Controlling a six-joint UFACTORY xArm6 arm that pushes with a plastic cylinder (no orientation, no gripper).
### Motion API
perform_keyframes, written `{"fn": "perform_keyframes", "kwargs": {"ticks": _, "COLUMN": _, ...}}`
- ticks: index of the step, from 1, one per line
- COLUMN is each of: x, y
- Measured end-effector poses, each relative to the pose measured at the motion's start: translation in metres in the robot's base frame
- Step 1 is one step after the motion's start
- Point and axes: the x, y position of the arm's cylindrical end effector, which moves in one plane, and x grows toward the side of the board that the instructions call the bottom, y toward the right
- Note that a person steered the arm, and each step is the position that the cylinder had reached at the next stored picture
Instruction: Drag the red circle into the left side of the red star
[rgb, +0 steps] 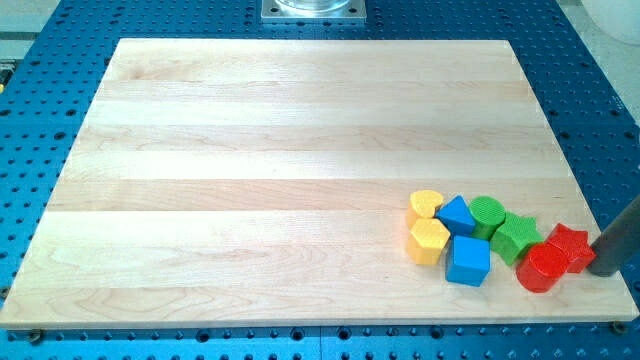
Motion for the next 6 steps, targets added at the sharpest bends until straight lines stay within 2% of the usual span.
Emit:
{"fn": "perform_keyframes", "kwargs": {"ticks": 1, "x": -0.001, "y": -0.055}}
{"fn": "perform_keyframes", "kwargs": {"ticks": 2, "x": 0.003, "y": -0.056}}
{"fn": "perform_keyframes", "kwargs": {"ticks": 3, "x": 0.043, "y": -0.024}}
{"fn": "perform_keyframes", "kwargs": {"ticks": 6, "x": 0.044, "y": -0.130}}
